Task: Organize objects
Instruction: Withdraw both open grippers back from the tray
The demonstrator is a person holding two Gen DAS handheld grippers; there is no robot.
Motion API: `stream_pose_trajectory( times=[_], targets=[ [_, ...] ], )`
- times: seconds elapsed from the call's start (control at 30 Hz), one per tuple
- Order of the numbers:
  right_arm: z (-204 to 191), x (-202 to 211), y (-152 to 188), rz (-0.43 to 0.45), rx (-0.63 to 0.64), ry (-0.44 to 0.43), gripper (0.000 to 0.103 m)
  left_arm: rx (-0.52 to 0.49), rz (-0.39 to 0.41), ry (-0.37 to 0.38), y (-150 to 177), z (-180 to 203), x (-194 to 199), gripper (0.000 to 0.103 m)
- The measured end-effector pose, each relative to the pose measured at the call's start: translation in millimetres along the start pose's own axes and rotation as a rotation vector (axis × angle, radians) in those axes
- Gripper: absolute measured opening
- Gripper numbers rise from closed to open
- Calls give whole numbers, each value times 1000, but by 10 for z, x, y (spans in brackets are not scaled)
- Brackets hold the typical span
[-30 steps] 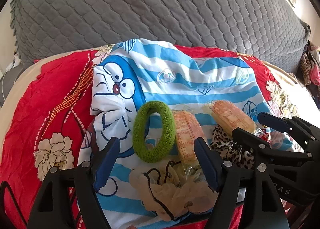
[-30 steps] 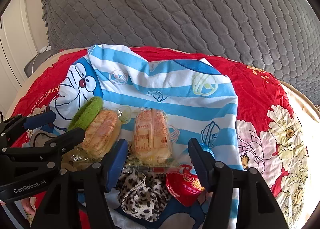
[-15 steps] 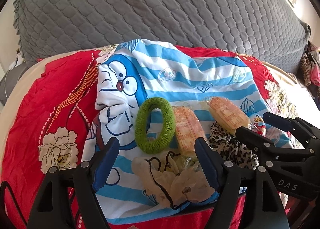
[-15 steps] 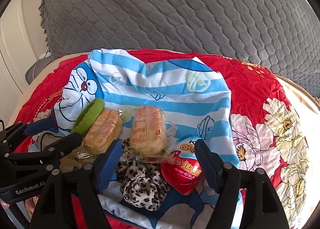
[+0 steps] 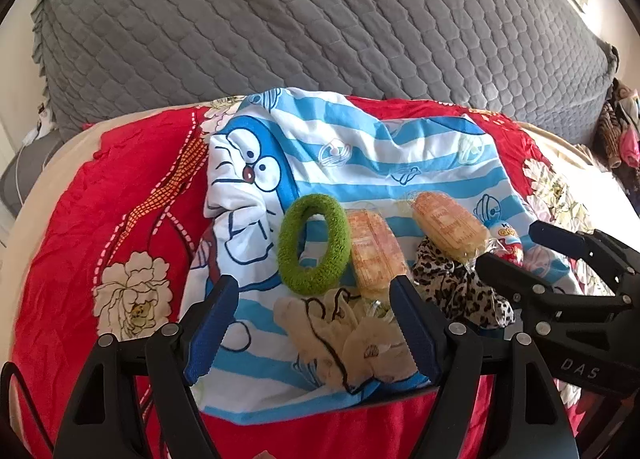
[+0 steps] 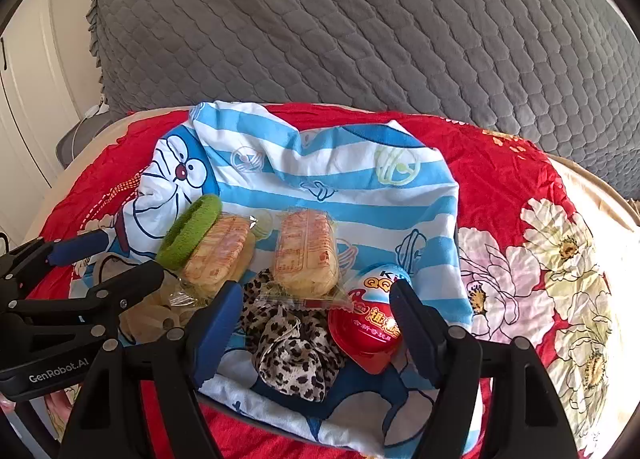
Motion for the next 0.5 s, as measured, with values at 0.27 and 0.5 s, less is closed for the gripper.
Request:
stream_pose_trajectory(
  times=[0.27,0.5],
  targets=[
    [1,114,42,15,-10,-4,76,-1,15,-8,38,-7,133,79],
    [16,177,106,20,-25,-23,76,5,24,-2,82,10,195,79]
  ],
)
Point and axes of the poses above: each gripper's, at about its wrist camera, not at the fingertips, and x roughly against the way its jaws point, z to its right, y to its underside, the point moved 1 cm from there along -x, roughly the way its jaws point, and after that the axes turned 12 degrees about -x, right-handed, at the moved point
